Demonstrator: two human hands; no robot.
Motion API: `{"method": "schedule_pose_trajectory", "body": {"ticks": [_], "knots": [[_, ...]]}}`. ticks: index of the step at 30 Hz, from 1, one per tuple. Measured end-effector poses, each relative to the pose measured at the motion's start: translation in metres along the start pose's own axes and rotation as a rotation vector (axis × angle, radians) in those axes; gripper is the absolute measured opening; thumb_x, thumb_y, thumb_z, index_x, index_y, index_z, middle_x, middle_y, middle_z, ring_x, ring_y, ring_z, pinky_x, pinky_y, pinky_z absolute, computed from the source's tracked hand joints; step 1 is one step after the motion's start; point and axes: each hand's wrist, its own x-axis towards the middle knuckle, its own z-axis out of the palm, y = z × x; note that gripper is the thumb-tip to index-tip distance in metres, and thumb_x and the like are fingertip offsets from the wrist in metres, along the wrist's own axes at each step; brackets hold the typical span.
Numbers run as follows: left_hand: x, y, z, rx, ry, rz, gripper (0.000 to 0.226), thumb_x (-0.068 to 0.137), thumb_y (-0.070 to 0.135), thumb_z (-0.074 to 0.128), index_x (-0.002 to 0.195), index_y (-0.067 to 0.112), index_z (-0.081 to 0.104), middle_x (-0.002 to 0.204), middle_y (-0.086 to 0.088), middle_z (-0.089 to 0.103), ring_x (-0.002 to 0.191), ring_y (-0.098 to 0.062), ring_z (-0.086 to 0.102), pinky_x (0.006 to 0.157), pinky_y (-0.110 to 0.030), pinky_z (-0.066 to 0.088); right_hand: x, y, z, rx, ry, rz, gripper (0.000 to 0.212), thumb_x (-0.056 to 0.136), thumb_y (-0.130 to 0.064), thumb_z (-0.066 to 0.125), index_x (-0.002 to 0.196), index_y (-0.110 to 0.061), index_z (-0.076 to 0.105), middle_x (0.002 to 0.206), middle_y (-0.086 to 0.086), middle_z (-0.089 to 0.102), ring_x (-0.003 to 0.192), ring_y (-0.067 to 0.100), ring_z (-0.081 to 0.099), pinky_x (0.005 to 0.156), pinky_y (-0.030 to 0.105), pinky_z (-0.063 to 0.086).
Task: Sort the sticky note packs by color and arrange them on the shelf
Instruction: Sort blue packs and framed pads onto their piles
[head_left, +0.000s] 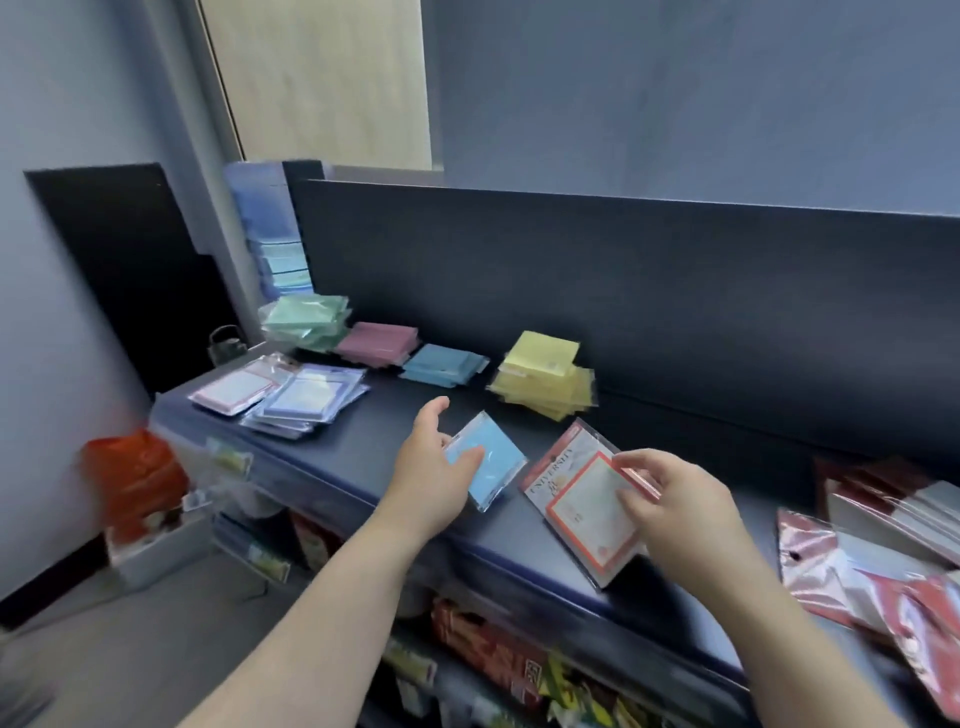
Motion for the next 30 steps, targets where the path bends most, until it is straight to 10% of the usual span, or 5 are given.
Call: {"method": "schedule_pose_trajectory", "body": {"ticks": [11,15,19,25,30], "knots": [[0.134,-0.024,-0.066,-0.083,-0.003,0.048,0.021,0.093,0.007,0.042,0.095,0.018,0.059,0.094,-0.001,0.057,0.068,-0.013,0.055,0.055,-0.033,0.054,0.049,-0.070,0.069,0.389,0.189,0.084,0.021,0.092,-0.010,0.054,0.083,-0.026,0.065,0.087,-0.010,0.070,0.074,-0.002,0.062,0.060,0.020,0.045],[0.194,-0.016,-0.074,0.053,-0.152,0.130,0.028,0.091,0.008,0.040,0.099,0.023,0.062,0.100,-0.002,0.062,0.071,-0.020,0.059,0.081,-0.039,0.056,0.067,-0.096,0.096,0.412,0.304,0.119,0.021,0.093,-0.008,0.053,0.083,-0.023,0.064,0.088,-0.008,0.068,0.070,-0.001,0.060,0.055,0.013,0.043],[0.229,-0.016,-0.071,0.281,-0.371,0.199,0.045,0.089,0.001,0.040,0.129,0.014,0.057,0.133,-0.008,0.056,0.119,-0.026,0.055,0.099,-0.032,0.044,0.076,-0.112,0.117,0.447,0.407,0.172,0.022,0.094,-0.008,0.051,0.085,-0.023,0.064,0.089,-0.002,0.069,0.072,0.012,0.059,0.057,0.024,0.041],[0.243,-0.031,-0.082,0.677,-0.527,0.293,0.040,0.093,0.015,0.040,0.132,0.008,0.051,0.133,-0.013,0.053,0.123,-0.032,0.046,0.099,-0.031,0.037,0.088,-0.139,0.146,0.647,0.469,0.252,0.027,0.095,0.000,0.043,0.092,-0.019,0.063,0.091,0.004,0.068,0.079,0.021,0.060,0.069,0.033,0.045],[0.224,-0.058,-0.140,0.073,-0.603,0.178,0.021,0.096,0.037,0.046,0.104,0.025,0.061,0.108,-0.005,0.068,0.096,-0.024,0.063,0.078,-0.037,0.052,0.111,-0.180,0.186,0.794,0.366,0.237,0.031,0.092,0.008,0.039,0.094,-0.014,0.061,0.086,0.004,0.065,0.077,0.021,0.057,0.072,0.035,0.044]]}}
